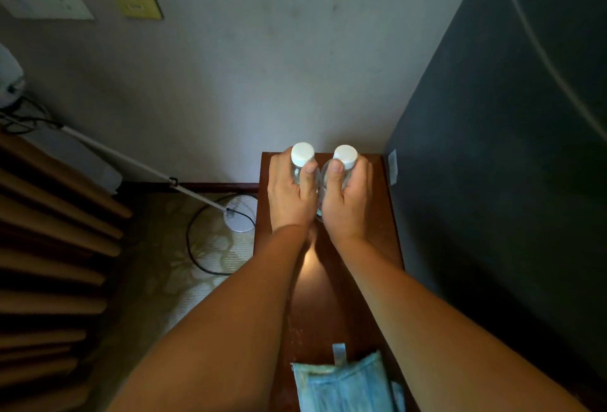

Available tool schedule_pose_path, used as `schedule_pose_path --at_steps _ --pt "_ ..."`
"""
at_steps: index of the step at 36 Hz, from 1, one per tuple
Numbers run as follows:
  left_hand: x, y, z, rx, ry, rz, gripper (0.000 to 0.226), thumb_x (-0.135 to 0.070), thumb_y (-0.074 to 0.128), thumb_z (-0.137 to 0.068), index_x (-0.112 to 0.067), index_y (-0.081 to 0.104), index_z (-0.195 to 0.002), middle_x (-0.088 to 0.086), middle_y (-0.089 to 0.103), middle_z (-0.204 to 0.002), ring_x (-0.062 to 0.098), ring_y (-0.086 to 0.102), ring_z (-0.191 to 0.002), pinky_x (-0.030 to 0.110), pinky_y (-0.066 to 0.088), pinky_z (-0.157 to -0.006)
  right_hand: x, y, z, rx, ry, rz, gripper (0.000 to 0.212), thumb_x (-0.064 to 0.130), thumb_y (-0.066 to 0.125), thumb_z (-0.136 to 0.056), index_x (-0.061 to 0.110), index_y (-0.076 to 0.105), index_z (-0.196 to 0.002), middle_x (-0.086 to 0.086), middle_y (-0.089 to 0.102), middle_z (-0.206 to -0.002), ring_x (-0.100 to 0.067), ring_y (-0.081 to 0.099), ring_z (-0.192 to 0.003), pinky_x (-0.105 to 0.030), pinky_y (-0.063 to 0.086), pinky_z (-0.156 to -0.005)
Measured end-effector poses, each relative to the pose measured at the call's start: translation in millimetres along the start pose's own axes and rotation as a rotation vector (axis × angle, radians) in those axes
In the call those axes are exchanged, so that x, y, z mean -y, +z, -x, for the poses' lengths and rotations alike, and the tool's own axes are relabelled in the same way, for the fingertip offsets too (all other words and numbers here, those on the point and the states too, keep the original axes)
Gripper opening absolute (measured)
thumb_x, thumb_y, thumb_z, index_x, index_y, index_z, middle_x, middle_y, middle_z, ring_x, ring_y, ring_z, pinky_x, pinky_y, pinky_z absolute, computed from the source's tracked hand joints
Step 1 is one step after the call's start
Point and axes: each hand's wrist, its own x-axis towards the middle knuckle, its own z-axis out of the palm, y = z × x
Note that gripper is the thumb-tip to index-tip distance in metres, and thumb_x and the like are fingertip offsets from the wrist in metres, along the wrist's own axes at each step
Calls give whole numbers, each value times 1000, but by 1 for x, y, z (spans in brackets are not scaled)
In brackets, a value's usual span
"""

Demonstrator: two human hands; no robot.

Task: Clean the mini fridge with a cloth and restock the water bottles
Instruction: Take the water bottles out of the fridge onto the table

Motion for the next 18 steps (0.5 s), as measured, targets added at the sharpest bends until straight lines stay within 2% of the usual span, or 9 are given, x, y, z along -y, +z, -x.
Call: schedule_pose_path --at_steps 5,7,9,11,14,16,18 --pt "2 8 -19 -5 34 11 56 -78 29 -94 -32 53 -113 -9 55 -105 13 57 -99 25 45 -84 -3 8 -21 -33 -46 75 33 30 51 -103 2 56 -120 2 56 -107 12 50 -96 2 37 -81" --pt "4 11 -23 0 43 20 55 -78 28 -94 -32 52 -112 -9 54 -104 12 56 -97 24 44 -82 -6 10 -27 -48 -61 123 31 28 52 -103 2 58 -119 4 55 -105 21 48 -98 4 35 -79" --pt "7 13 -25 1 54 30 53 -77 28 -94 -33 52 -111 -11 53 -103 7 54 -95 21 43 -82 -8 13 -31 -49 -68 109 31 28 51 -104 5 57 -122 5 54 -108 21 49 -101 3 36 -81" --pt "8 13 -28 8 64 36 53 -77 27 -94 -33 51 -111 -19 49 -102 -3 52 -95 12 40 -82 -9 17 -36 -52 -69 88 33 32 49 -104 7 56 -124 5 56 -110 14 53 -102 -2 41 -84" --pt "7 14 -34 15 84 44 54 -75 28 -95 -30 52 -112 -16 50 -104 -15 49 -97 4 36 -82 -8 23 -42 -62 -66 82 43 44 43 -102 9 57 -123 -2 61 -113 -9 57 -105 -23 48 -92" --pt "7 17 -36 2 80 54 58 -73 29 -96 -24 55 -114 -11 52 -104 -17 48 -98 3 35 -83 -8 27 -46 -79 -76 105 52 52 38 -99 11 57 -125 -2 62 -116 -15 56 -109 -27 47 -95" --pt "7 18 -37 -7 79 56 62 -70 30 -97 -18 57 -115 -10 52 -105 -11 50 -97 2 34 -84 -8 29 -48 -87 -78 123 55 55 36 -98 12 56 -127 -1 62 -120 -16 54 -112 -28 45 -97"
